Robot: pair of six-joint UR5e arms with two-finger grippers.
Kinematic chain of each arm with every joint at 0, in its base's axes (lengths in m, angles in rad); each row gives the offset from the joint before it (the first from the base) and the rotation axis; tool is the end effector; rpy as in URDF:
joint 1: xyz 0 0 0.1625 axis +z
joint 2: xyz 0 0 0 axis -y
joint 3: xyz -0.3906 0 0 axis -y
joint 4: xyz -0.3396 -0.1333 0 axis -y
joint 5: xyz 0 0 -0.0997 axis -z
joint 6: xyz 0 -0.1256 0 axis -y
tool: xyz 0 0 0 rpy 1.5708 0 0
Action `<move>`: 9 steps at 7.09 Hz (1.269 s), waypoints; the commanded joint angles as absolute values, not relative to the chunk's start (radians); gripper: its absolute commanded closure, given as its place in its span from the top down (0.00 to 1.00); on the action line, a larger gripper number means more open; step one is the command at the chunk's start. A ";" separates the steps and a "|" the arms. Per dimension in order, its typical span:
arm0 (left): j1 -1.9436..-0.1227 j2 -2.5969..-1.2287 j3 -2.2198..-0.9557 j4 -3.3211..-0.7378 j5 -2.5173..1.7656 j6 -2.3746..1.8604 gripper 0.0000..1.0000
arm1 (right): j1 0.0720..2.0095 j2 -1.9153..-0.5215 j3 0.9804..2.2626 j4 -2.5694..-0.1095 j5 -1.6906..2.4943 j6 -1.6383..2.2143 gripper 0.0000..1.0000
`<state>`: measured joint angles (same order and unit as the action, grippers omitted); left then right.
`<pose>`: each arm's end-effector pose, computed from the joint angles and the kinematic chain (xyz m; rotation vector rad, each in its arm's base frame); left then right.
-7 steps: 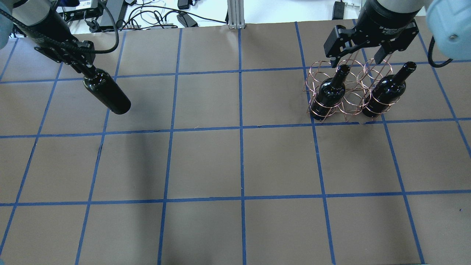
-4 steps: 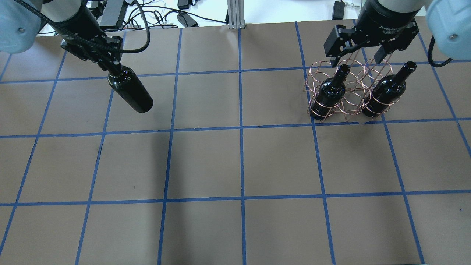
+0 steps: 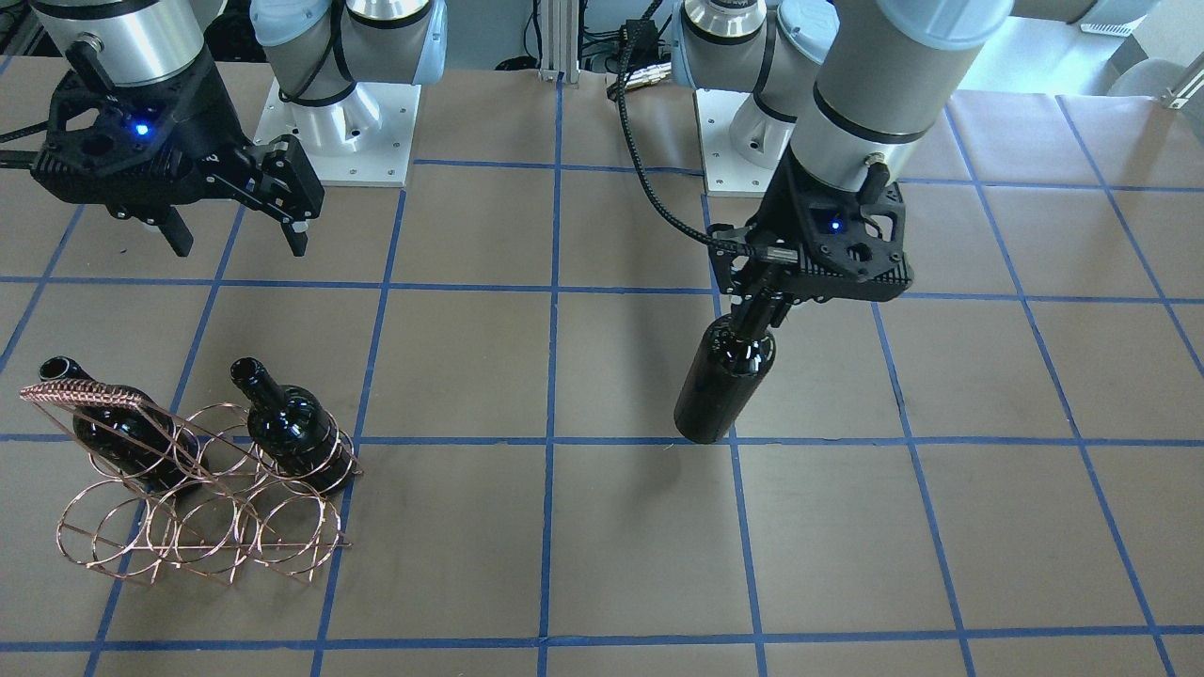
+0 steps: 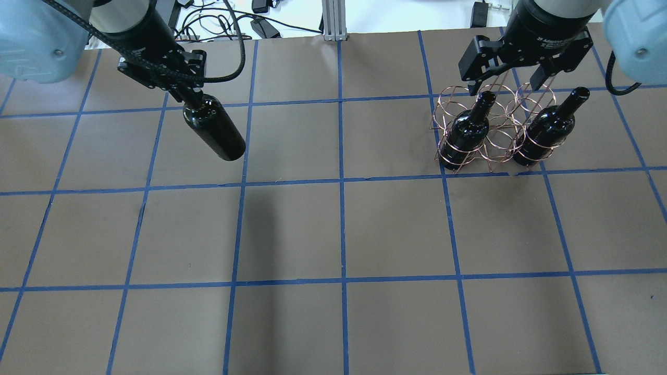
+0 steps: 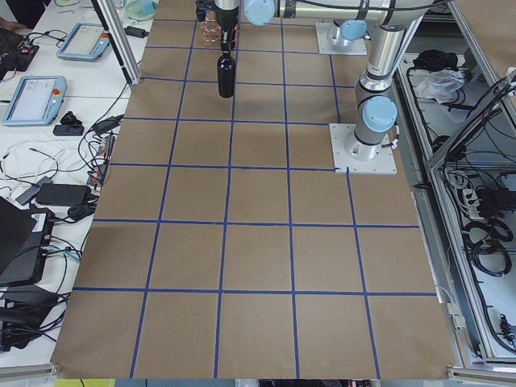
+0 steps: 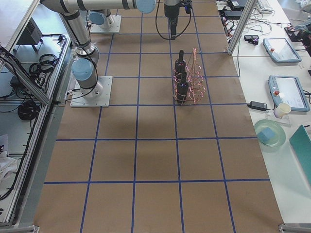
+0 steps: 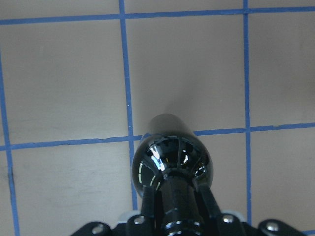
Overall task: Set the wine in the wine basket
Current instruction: 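Carry the upright bottle with the left gripper toward the table center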
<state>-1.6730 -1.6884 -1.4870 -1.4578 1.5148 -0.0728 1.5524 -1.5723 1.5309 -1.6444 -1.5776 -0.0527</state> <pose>-0.1901 -0.4776 0.4218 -0.0486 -3.0764 0.1139 0.1241 -0.4545 0.4538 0.0530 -3.1251 0.1794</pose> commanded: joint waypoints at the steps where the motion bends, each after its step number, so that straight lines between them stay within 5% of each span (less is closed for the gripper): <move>1: -1.796 -1.680 -1.541 -1.406 1.512 -0.222 0.00 | 1.552 -1.572 1.529 -1.644 -1.578 -0.052 1.00; 9: -1.936 -1.672 -1.690 -1.378 1.505 -0.276 0.00 | 1.552 -1.574 1.531 -1.644 -1.577 -0.051 1.00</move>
<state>-1.9259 -1.6705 -1.6688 -1.3781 1.5050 -0.2740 1.5524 -1.5726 1.5308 -1.6445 -1.5771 -0.0515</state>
